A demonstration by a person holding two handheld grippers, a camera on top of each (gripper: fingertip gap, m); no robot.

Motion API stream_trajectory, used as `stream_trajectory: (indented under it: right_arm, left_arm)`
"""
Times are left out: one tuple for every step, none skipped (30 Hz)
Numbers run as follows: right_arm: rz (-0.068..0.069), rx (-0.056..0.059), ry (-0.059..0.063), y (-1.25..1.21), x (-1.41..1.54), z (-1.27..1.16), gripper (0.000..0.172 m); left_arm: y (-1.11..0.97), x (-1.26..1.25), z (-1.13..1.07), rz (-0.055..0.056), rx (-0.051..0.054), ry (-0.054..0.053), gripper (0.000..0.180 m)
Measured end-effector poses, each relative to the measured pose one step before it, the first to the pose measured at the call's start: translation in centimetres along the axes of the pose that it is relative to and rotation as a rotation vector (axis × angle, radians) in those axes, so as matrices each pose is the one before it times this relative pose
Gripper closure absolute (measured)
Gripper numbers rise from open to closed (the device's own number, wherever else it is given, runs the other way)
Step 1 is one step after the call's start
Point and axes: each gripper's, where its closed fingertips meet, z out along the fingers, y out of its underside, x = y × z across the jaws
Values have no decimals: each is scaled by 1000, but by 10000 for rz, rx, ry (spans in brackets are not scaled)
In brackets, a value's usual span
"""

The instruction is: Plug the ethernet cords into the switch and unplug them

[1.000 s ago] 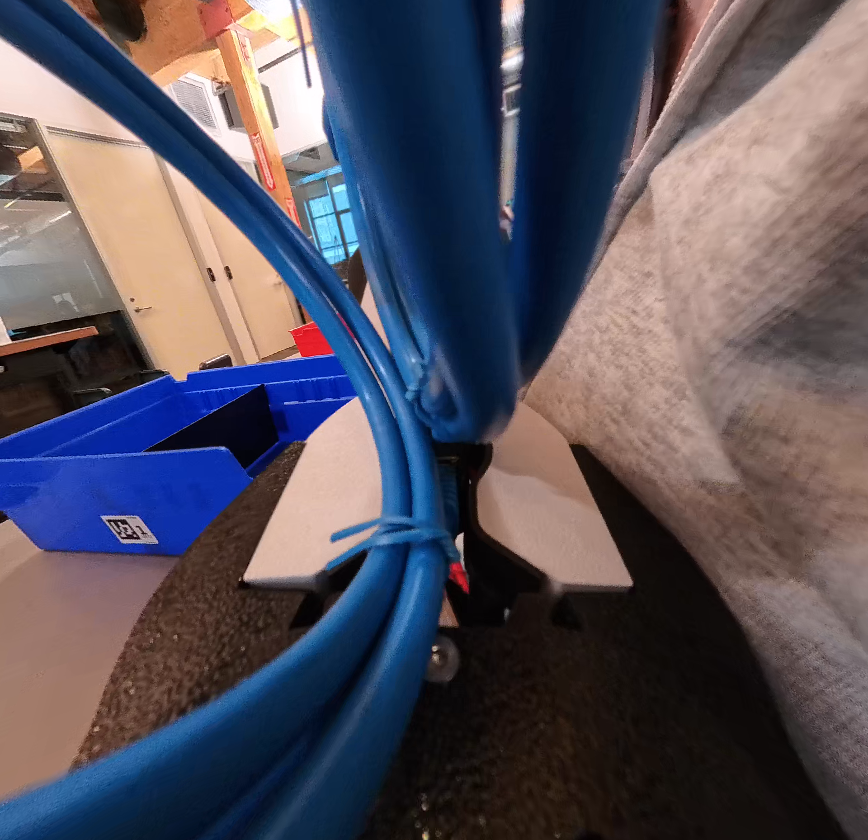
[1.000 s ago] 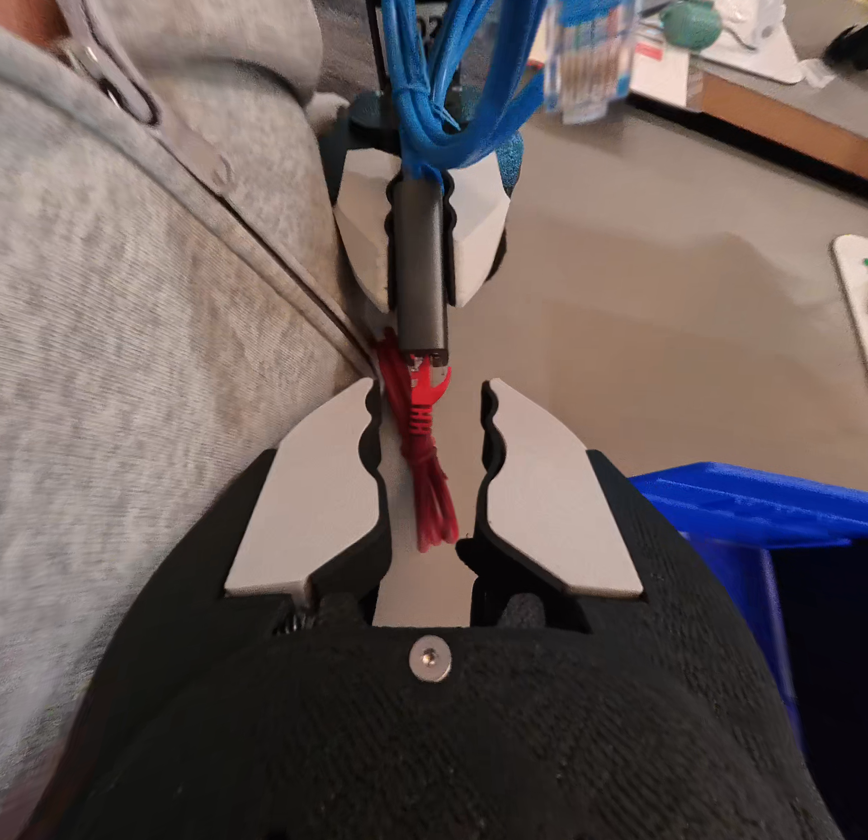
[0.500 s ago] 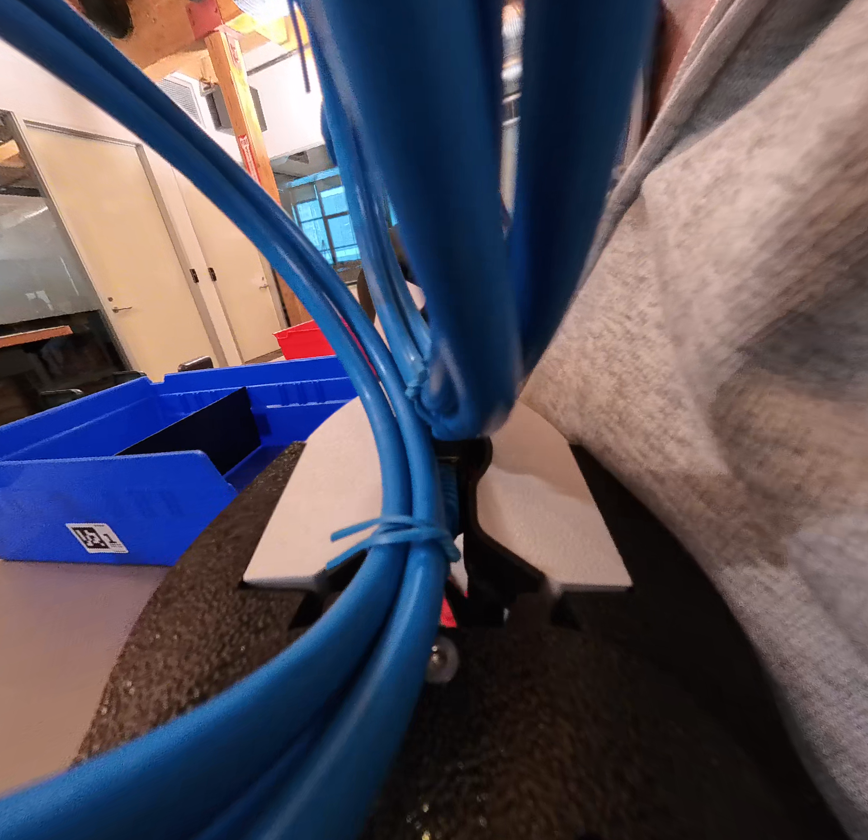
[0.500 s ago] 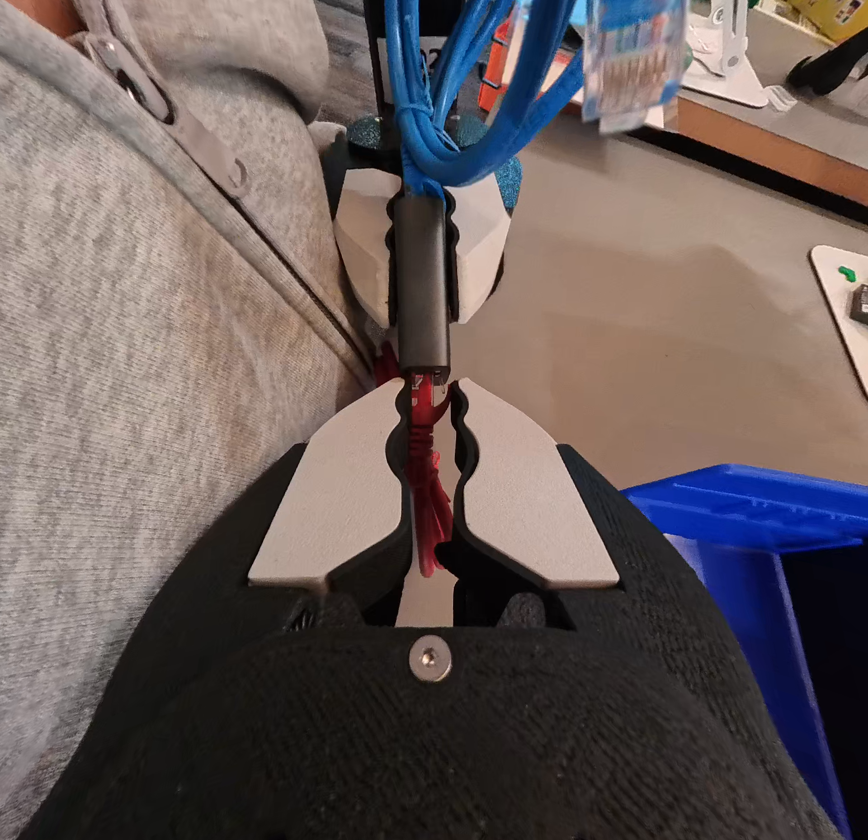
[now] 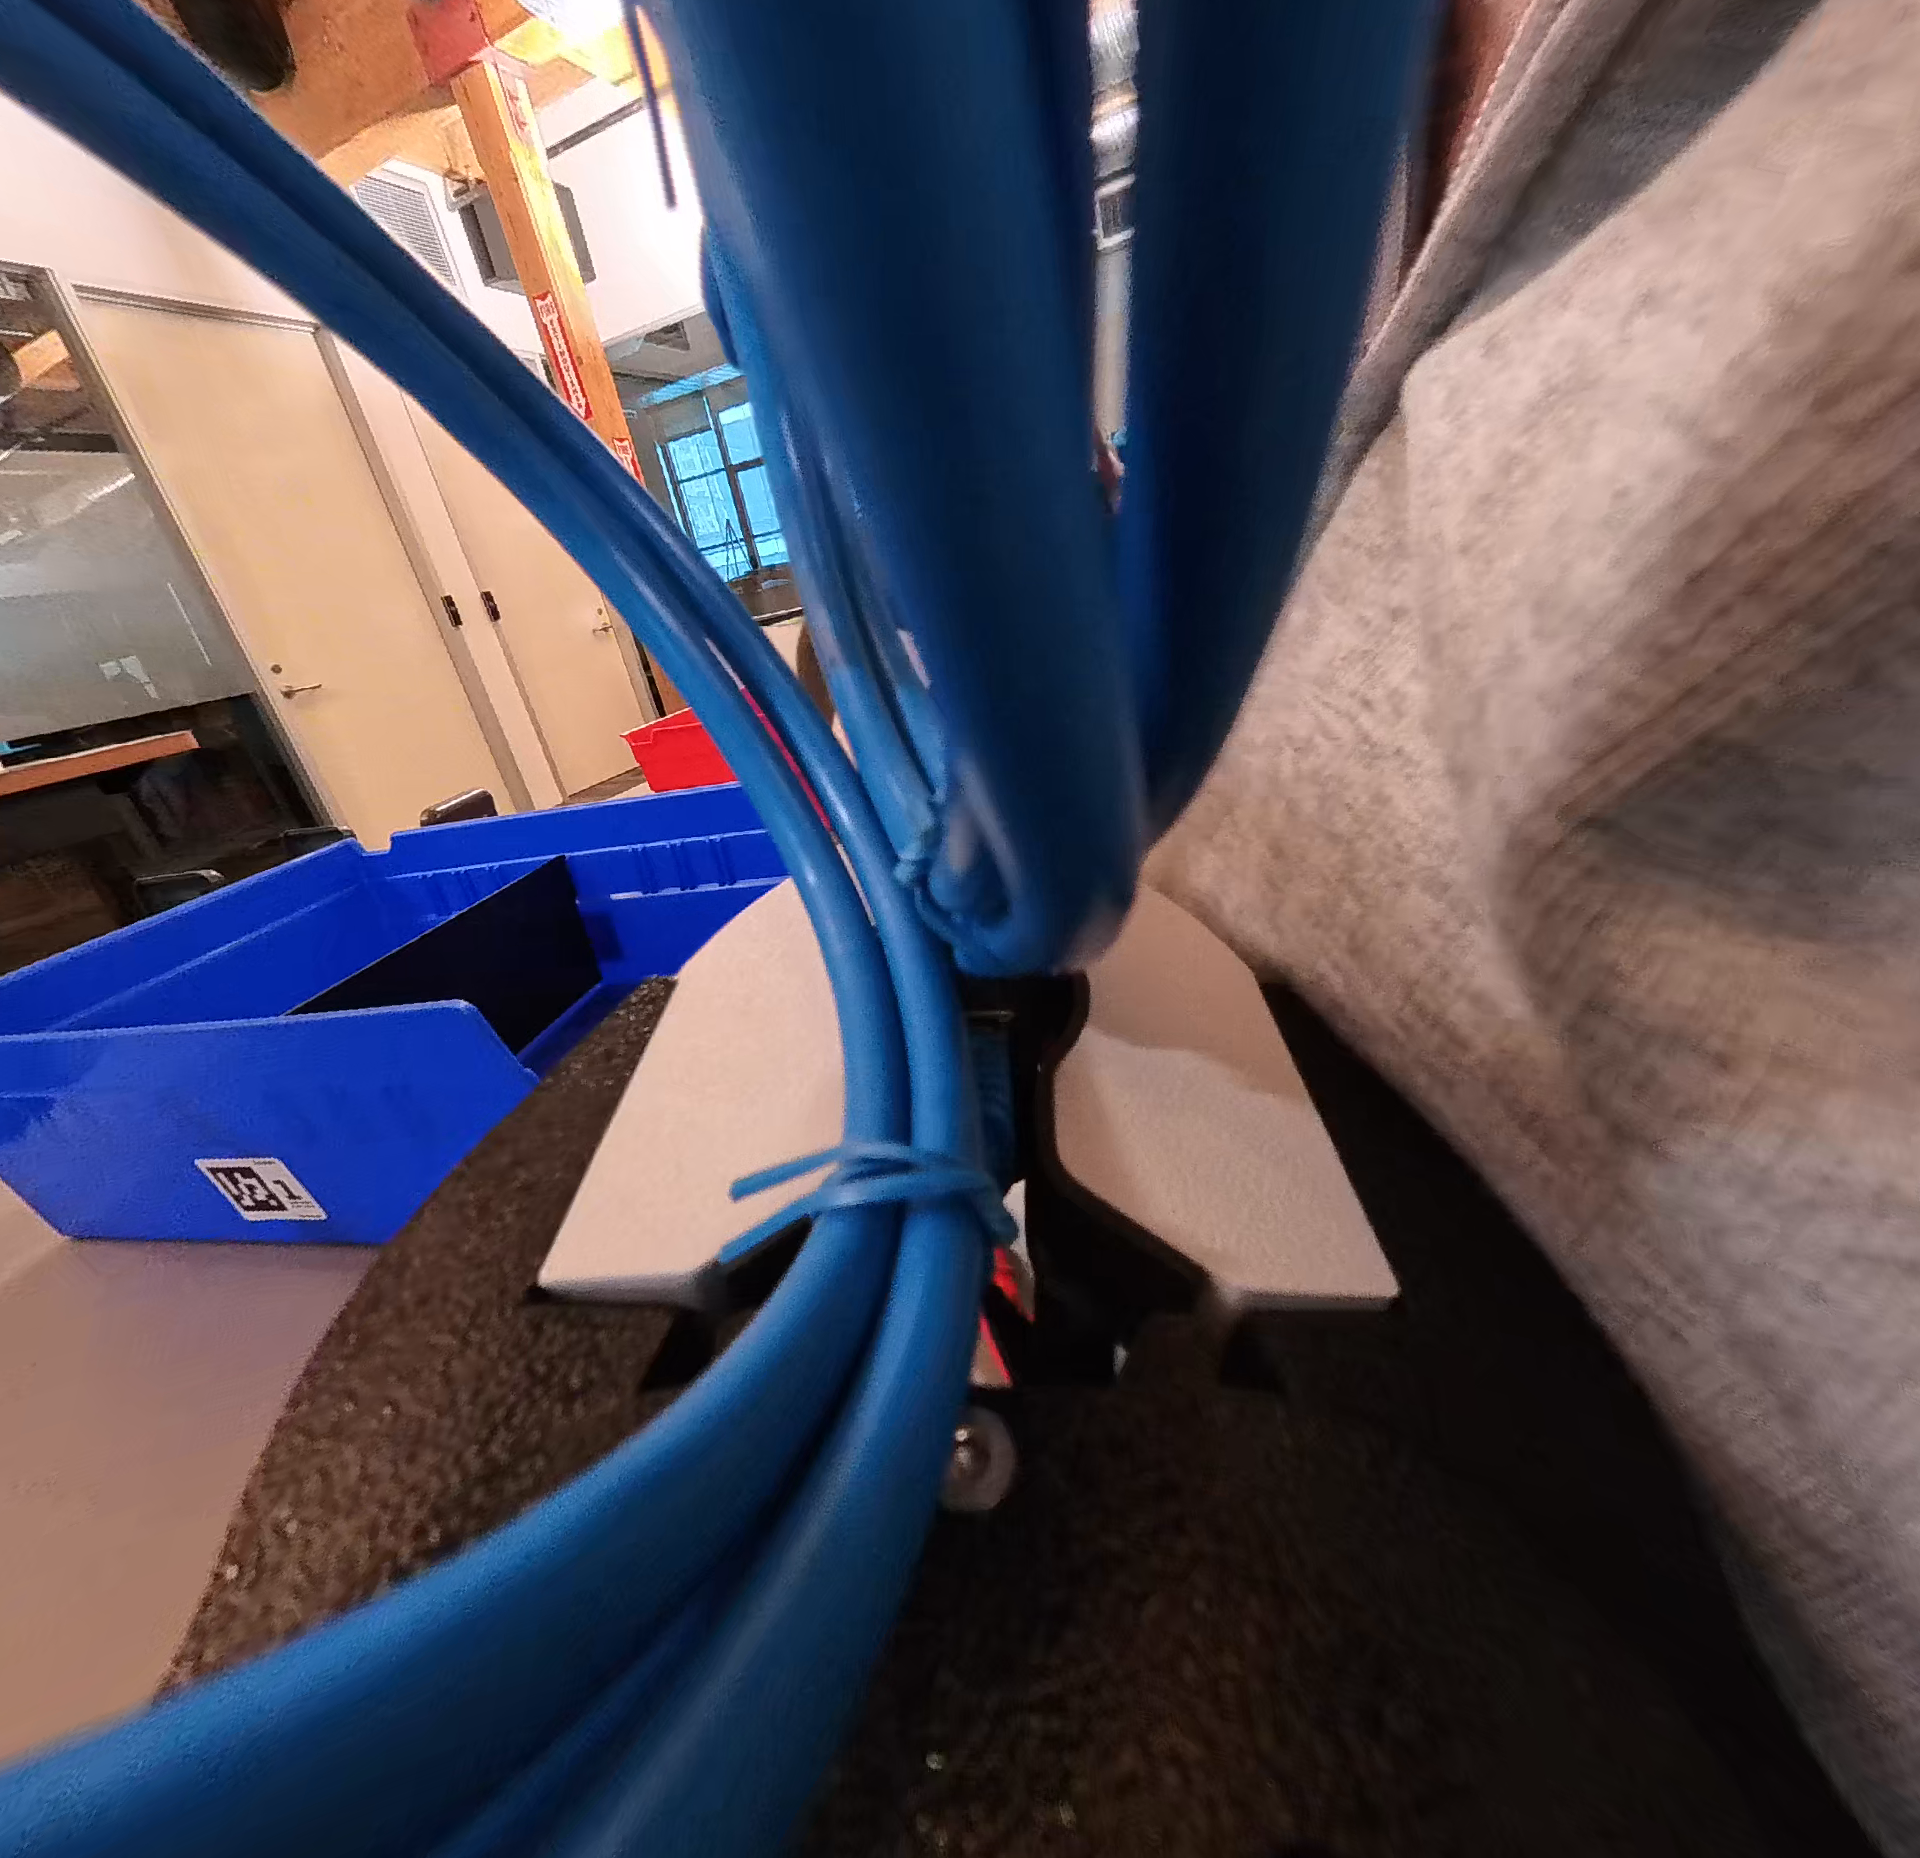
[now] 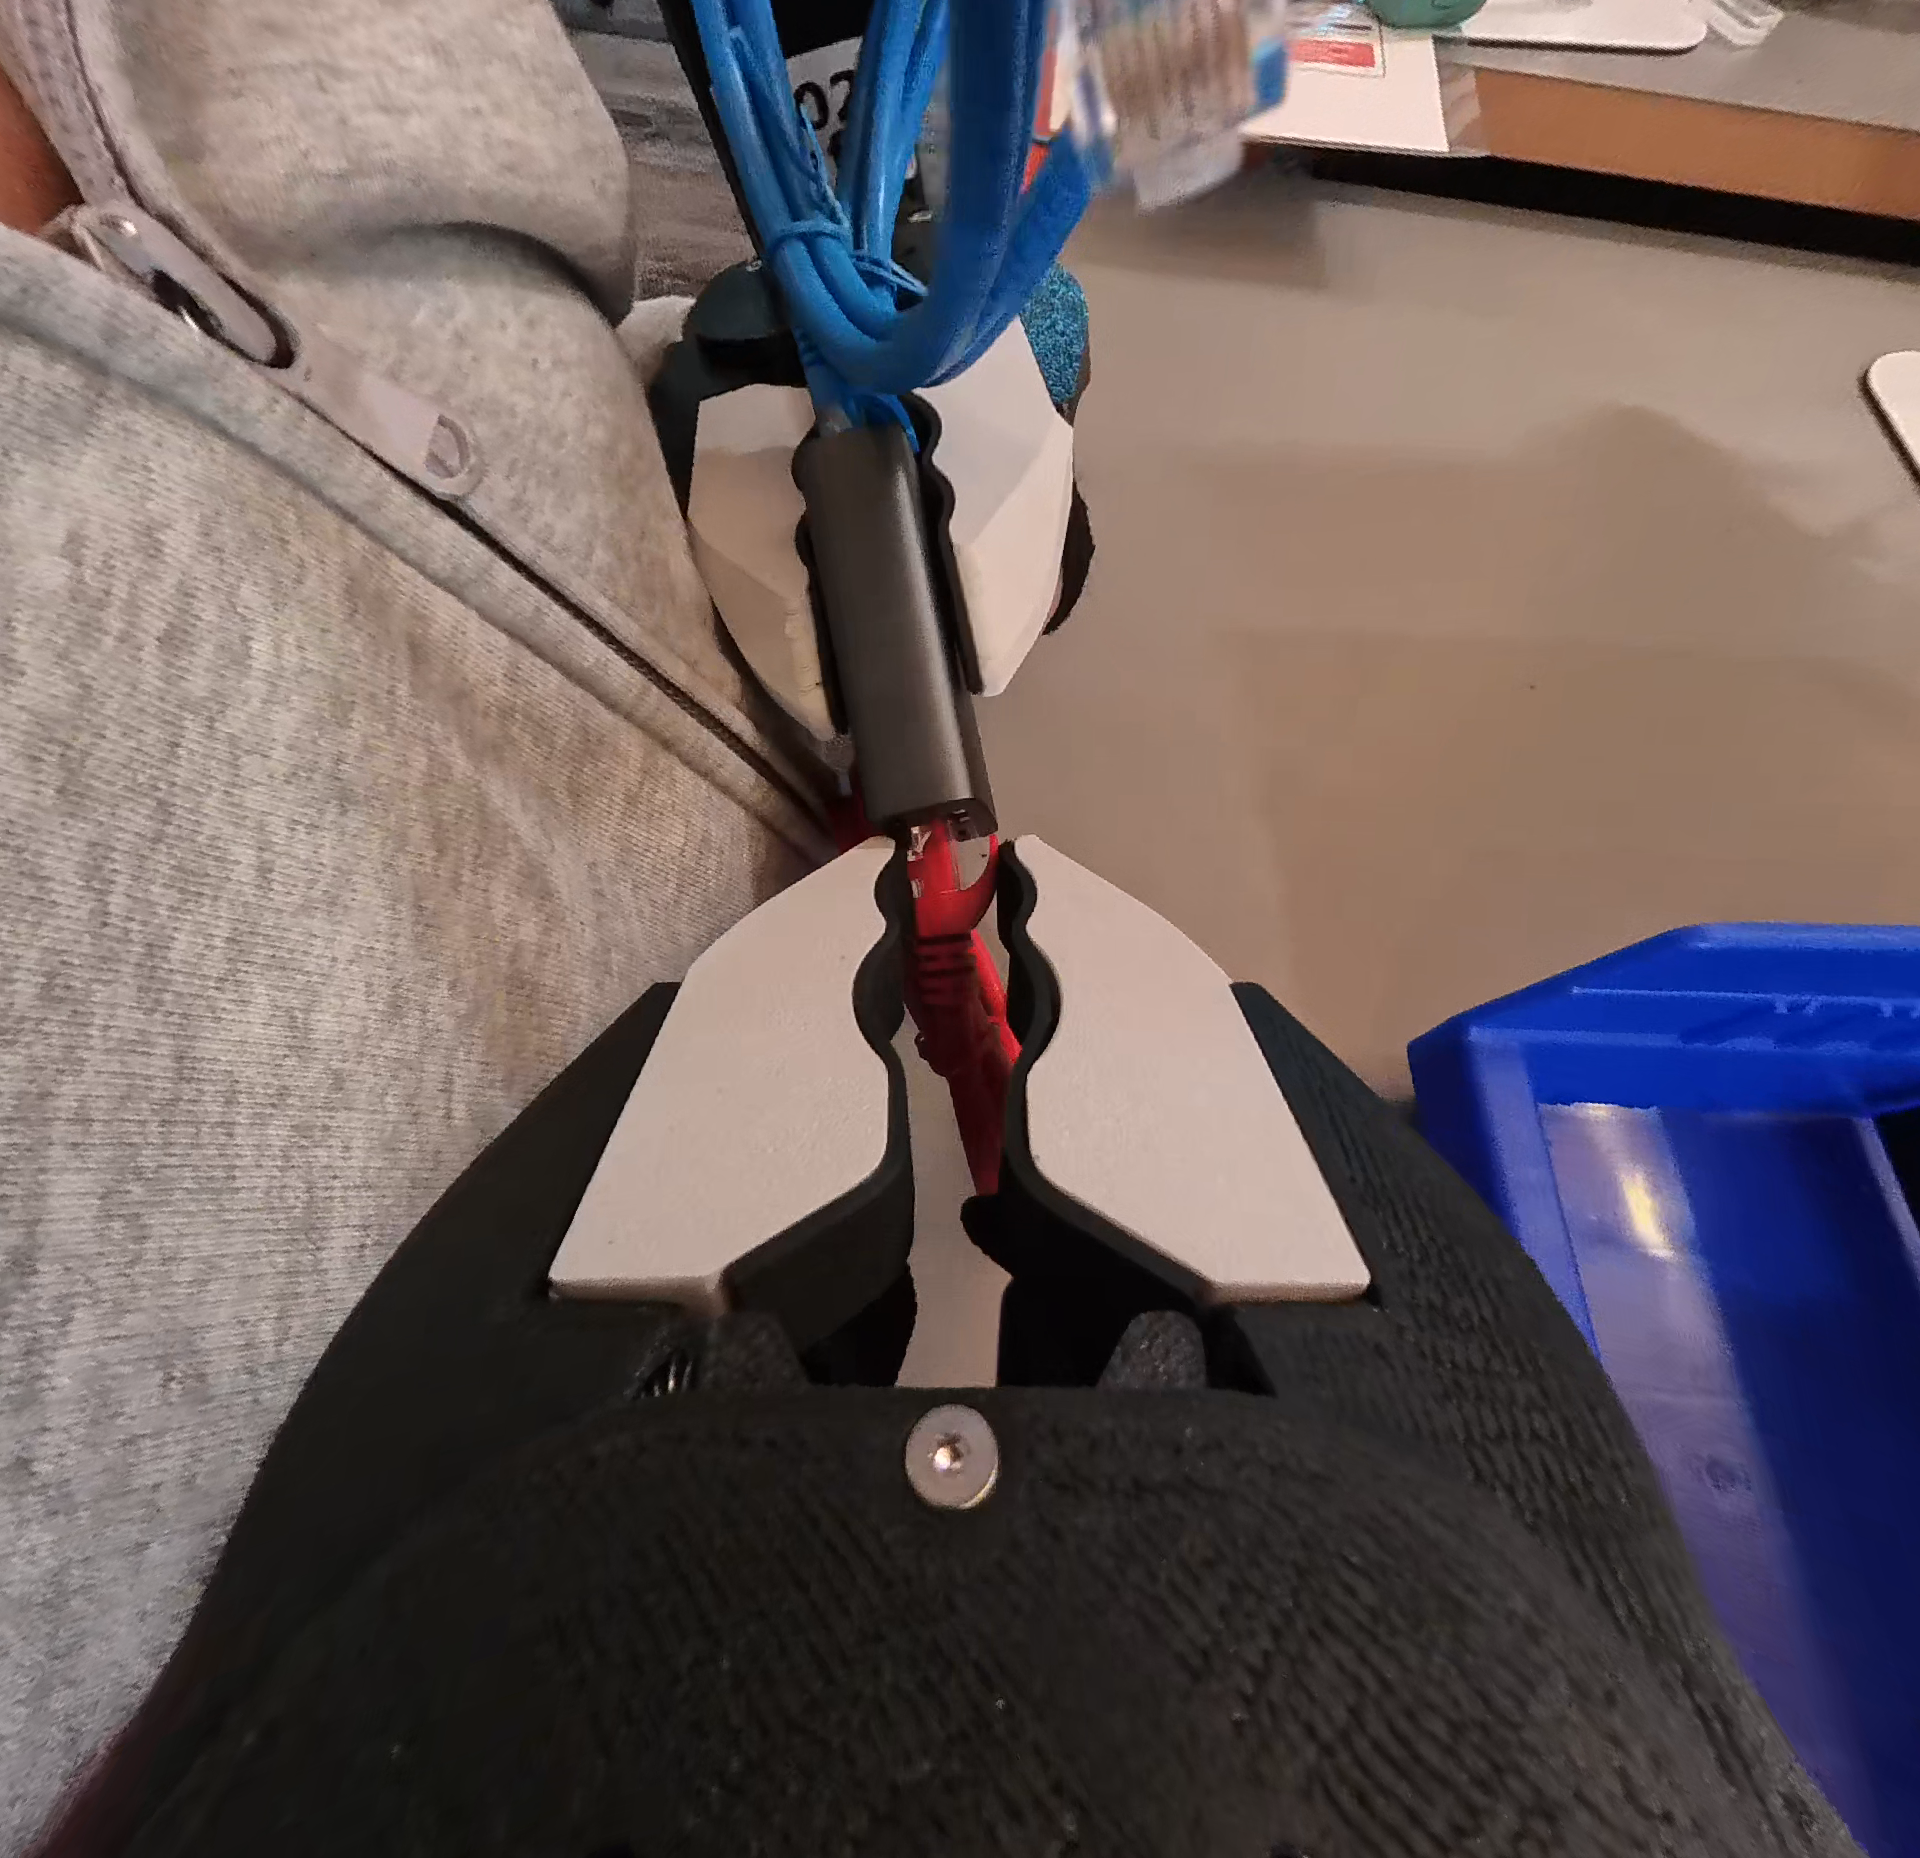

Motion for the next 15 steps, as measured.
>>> stream_trajectory:
  right_arm:
    - [-61,22,1,24,-43,3,158]
    - [-113,-9,-32,55,-63,-6,158]
    - [-180,-48,-11,60,-27,-25,158]
    - [-301,-65,44,31,30,-16,159]
    - [-330,-110,23,43,31,-9,159]
    - [-355,-121,-44,79,4,-18,159]
    - [-409,-127,-107,121,-64,-17,159]
    - [-504,-108,-162,114,-211,-31,159]
    - [-580,-72,-147,74,-277,-33,159]
    - [-597,-46,-119,45,-303,-31,159]
    - [-524,-8,-89,0,-265,-36,158]
    - [-440,7,-88,-23,-240,-39,159]
    - [-464,23,-116,-49,-262,-41,159]
    - [-503,-29,-83,-33,-218,-40,159]
    - [-504,-17,-60,-50,-174,-48,158]
  left_arm:
    - [1,28,3,-13,7,13,160]
    - [26,49,11,-54,-4,42,160]
    - [42,29,43,-111,17,31,159]
    - [6,-15,27,-154,58,6,160]
    - [14,-21,27,-98,65,-25,160]
    - [30,-30,47,-208,29,-21,160]
    - [64,-24,61,-326,-10,-12,160]
    - [76,84,73,-347,-16,51,160]
    - [56,164,64,-318,2,83,159]
    - [90,207,60,-260,-26,103,160]
    - [60,205,62,-192,-28,91,159]
    - [25,166,45,-152,-13,76,160]
    - [28,191,47,-167,12,134,160]
    - [55,165,59,-158,22,108,160]
    - [37,153,49,-136,48,99,159]
